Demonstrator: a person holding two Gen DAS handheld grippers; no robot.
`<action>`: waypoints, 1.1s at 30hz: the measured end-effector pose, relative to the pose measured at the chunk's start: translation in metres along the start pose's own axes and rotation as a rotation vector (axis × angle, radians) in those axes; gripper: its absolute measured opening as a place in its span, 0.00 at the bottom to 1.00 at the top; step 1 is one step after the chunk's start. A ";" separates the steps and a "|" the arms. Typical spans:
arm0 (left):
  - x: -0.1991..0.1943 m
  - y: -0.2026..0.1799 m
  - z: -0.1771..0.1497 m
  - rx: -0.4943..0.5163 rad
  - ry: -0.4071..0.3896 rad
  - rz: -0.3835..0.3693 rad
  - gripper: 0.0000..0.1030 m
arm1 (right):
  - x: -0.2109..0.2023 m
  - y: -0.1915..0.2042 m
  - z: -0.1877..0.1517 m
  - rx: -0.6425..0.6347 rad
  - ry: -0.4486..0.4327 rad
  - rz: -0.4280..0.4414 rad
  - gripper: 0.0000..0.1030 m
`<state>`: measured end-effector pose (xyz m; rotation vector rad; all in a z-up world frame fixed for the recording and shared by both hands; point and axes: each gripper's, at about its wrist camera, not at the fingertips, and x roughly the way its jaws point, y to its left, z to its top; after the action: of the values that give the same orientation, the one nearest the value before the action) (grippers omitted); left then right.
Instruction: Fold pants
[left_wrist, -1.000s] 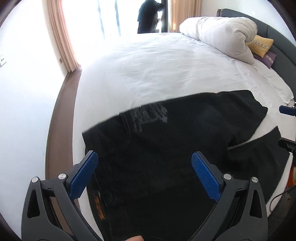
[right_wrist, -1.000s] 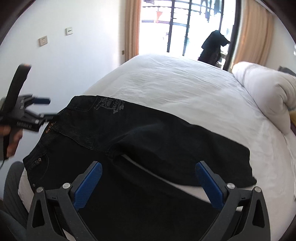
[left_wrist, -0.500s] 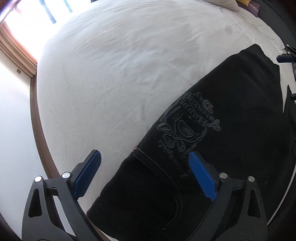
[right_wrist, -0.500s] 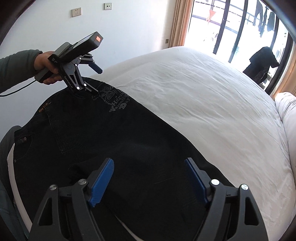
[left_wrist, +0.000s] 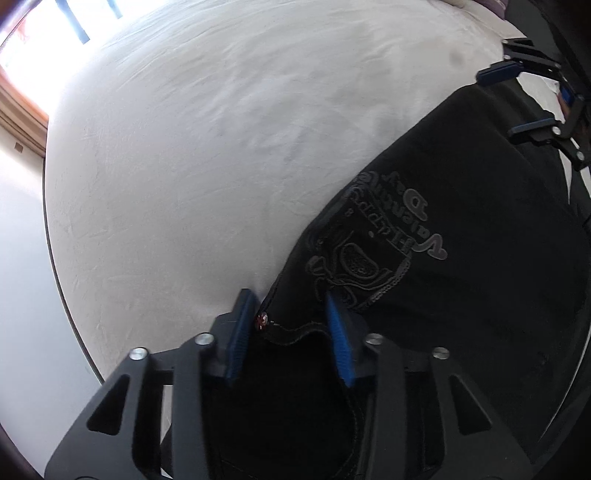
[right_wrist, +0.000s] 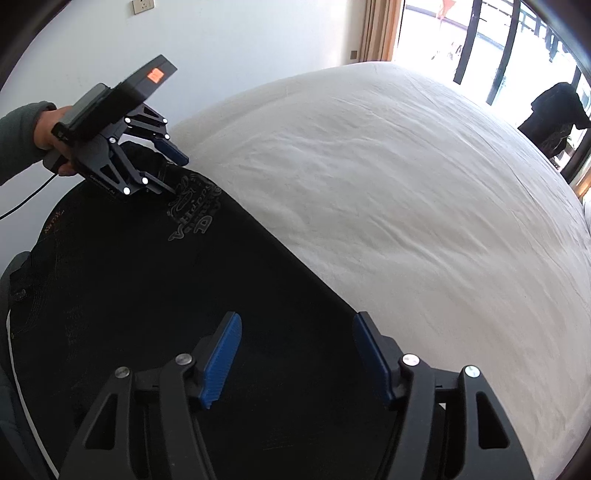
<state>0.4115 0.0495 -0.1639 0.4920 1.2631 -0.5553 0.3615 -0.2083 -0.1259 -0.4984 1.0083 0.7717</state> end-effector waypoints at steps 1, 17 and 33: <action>-0.004 -0.004 -0.002 0.012 -0.005 0.016 0.14 | 0.005 0.001 0.003 -0.014 0.013 -0.003 0.62; -0.073 -0.052 -0.051 0.119 -0.295 0.265 0.10 | 0.044 0.014 0.045 -0.146 0.100 0.008 0.41; -0.076 -0.056 -0.047 0.053 -0.321 0.278 0.10 | 0.016 0.027 0.040 -0.131 0.093 -0.046 0.03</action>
<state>0.3250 0.0447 -0.1034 0.5859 0.8588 -0.4135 0.3679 -0.1579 -0.1228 -0.6733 1.0327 0.7817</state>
